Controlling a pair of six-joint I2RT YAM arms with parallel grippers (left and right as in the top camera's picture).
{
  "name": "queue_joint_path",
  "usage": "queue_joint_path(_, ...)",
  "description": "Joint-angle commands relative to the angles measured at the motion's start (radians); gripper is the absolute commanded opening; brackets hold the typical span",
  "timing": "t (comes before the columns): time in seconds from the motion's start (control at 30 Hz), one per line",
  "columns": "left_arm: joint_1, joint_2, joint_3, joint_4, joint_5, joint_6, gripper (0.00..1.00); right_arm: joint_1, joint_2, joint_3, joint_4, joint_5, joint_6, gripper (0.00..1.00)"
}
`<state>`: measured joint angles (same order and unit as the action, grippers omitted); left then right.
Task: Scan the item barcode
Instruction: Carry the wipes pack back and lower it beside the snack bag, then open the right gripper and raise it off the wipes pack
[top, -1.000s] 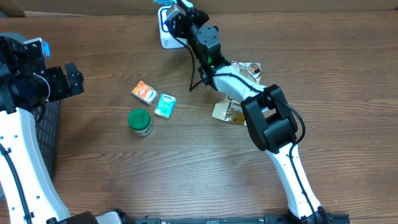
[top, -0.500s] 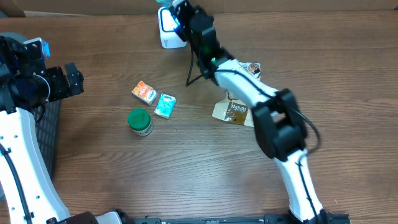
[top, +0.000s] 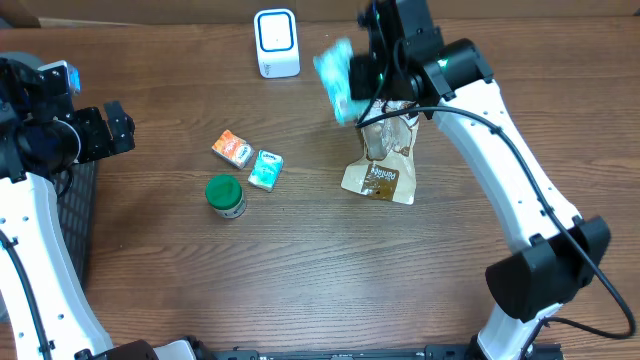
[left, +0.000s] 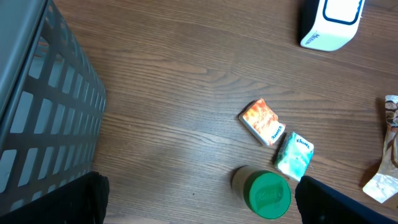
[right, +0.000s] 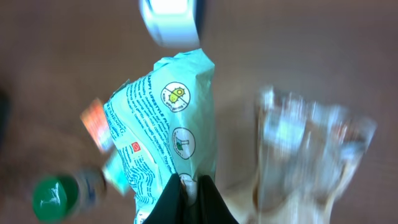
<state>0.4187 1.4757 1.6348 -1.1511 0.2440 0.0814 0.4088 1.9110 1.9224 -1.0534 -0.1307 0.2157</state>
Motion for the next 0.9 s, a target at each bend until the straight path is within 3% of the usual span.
queue_joint_path(0.0,-0.003,0.004,0.003,0.003,0.011,0.012,1.00,0.010,0.031,-0.100,-0.021,-0.080,0.072,0.04)
queue_joint_path(0.37,-0.003,0.004,0.003,0.002,0.011,0.012,1.00,0.010,0.031,-0.466,0.235,-0.080,0.148,0.04)
queue_joint_path(0.4,-0.003,0.004,0.003,0.002,0.011,0.012,1.00,0.010,0.031,-0.479,0.234,-0.080,0.148,0.09)
queue_joint_path(0.47,-0.003,0.004,0.003,0.003,0.011,0.012,1.00,0.009,0.031,-0.491,0.228,-0.080,0.147,0.42)
queue_joint_path(0.57,-0.003,0.004,0.003,0.002,0.011,0.012,1.00,0.004,0.030,-0.491,0.200,-0.064,0.147,0.77)
queue_joint_path(0.6,-0.003,0.004,0.003,0.003,0.011,0.012,0.99,0.004,0.030,-0.490,0.194,-0.050,0.147,0.84)
queue_joint_path(0.87,-0.003,0.004,0.003,0.003,0.011,0.012,0.99,-0.002,-0.003,-0.486,0.142,-0.040,0.127,0.81)
